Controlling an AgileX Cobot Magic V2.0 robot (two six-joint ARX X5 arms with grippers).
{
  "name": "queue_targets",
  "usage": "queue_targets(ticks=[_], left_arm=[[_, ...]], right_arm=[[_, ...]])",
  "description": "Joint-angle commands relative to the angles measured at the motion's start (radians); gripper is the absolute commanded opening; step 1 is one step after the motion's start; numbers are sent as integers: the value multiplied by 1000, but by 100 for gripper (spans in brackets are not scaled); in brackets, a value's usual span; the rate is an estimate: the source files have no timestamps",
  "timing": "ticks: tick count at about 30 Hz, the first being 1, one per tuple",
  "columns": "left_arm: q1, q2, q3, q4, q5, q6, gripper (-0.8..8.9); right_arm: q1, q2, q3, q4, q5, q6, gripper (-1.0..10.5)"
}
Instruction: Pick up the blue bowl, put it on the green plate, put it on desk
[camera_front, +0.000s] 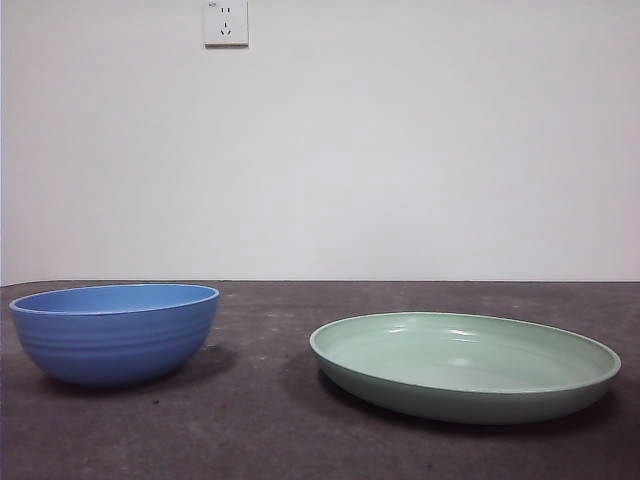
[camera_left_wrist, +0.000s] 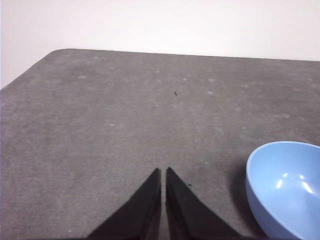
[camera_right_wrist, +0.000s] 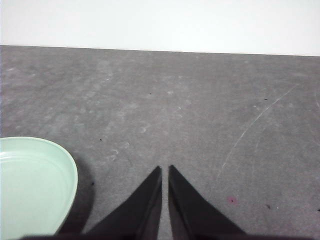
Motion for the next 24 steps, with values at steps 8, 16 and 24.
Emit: queue_targets(ticks=[8,16,24], left_arm=[[-1,-1,-19,-8,-3,-31,16],[-7,10,74,-37,-2,-128,17],[-31,127,272,-97,17,-212,17]], right_arm=[[1,-1,-5,15,0,40,18],[1,0,32,16,-4,204,16],[1,40,201,-31,-31,275,15]])
